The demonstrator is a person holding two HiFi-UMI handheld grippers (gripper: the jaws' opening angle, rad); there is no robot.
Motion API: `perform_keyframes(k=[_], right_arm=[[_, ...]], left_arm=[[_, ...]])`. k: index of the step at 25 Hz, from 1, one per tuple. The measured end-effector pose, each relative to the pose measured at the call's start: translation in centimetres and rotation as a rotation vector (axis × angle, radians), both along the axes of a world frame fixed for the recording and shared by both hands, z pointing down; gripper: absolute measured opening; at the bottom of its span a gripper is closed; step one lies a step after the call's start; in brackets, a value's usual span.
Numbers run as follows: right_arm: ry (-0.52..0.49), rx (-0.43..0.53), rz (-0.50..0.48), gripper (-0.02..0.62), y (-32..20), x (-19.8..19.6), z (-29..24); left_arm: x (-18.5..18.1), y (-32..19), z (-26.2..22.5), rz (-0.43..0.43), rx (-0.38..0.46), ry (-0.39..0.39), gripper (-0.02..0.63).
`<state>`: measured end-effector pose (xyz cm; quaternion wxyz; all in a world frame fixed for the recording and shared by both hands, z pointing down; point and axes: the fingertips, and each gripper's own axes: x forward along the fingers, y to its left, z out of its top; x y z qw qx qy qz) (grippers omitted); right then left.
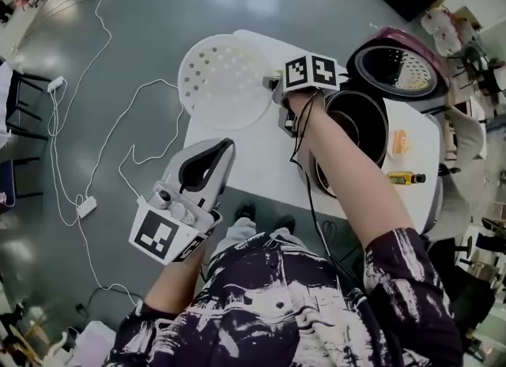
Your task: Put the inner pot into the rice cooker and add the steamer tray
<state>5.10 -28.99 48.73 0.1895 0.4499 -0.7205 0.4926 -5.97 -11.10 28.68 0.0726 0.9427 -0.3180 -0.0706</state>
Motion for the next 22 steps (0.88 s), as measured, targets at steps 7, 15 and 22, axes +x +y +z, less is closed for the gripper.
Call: perform_keyframes(k=[7, 15, 22], right_arm=[[0.072, 0.095, 0.068, 0.011, 6.3, 13.8, -7.3], [0.148, 0.03, 0.301, 0.011, 13.1, 30.0, -6.8], [0.24, -0.091, 0.381, 0.011, 16.5, 36.5, -1.7]], left_arm=[[10.4, 0.5, -4.0, 0.167, 0.093, 0.036, 0.005], [18.4, 2.2, -5.7, 0.305, 0.122, 0.054, 0.005], [20.9, 3.7, -5.0, 0.336, 0.107, 0.03, 0.005]])
